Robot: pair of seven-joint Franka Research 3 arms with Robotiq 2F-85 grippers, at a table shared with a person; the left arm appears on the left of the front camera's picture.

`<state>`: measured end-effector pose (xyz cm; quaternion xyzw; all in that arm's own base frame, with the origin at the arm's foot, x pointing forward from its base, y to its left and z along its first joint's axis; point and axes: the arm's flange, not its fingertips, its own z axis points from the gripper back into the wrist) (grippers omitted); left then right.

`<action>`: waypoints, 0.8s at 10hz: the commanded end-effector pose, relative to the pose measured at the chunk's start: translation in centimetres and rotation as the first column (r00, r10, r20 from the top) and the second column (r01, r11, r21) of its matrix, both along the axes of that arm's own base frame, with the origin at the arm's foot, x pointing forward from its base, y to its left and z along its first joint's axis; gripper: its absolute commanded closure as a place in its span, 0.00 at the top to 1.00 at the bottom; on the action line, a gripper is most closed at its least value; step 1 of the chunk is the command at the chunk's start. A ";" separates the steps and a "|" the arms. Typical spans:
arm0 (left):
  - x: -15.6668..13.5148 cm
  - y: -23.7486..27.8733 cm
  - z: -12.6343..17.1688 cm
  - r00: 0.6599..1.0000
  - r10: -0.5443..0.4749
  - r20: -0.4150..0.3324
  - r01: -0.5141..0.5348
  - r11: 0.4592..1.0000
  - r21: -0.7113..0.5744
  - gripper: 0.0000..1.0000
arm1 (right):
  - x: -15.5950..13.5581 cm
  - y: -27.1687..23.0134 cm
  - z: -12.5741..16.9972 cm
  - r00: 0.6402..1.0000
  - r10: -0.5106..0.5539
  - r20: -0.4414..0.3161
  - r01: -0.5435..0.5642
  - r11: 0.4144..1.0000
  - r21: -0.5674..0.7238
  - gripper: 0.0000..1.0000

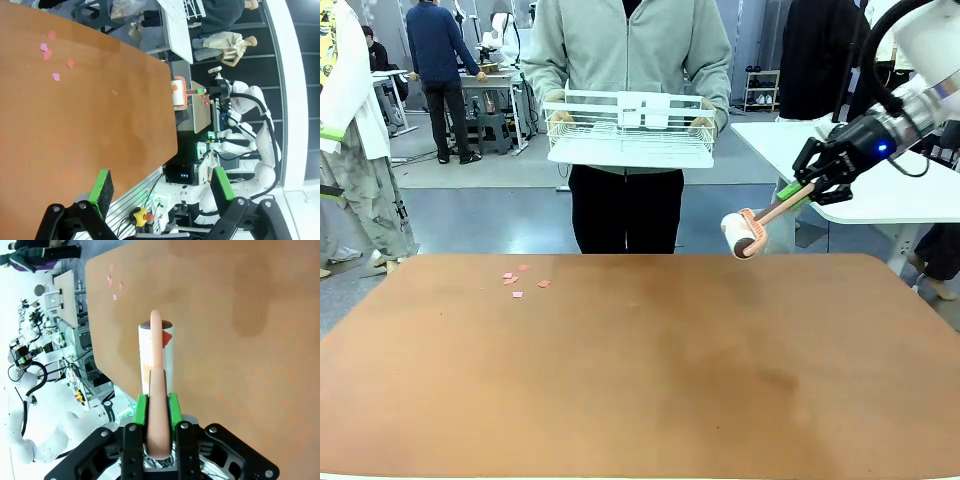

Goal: Clean the table.
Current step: Clean the table with the Lint Roller when the human lifts the Dish drying rack.

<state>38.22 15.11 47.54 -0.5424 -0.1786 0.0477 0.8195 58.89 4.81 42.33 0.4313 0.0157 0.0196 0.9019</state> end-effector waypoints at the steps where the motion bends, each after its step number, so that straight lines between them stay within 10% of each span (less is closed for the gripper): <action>1: -0.2 0.1 0.1 1.000 -0.001 0.012 0.001 1.000 -0.012 1.00 | 3.1 4.5 -2.7 0.999 0.013 0.033 -0.014 1.000 0.025 0.22; 8: -0.2 0.1 0.1 1.000 -0.001 0.012 0.001 1.000 -0.012 1.00 | 2.9 15.0 -10.5 0.990 -0.126 0.060 0.120 0.988 0.099 0.22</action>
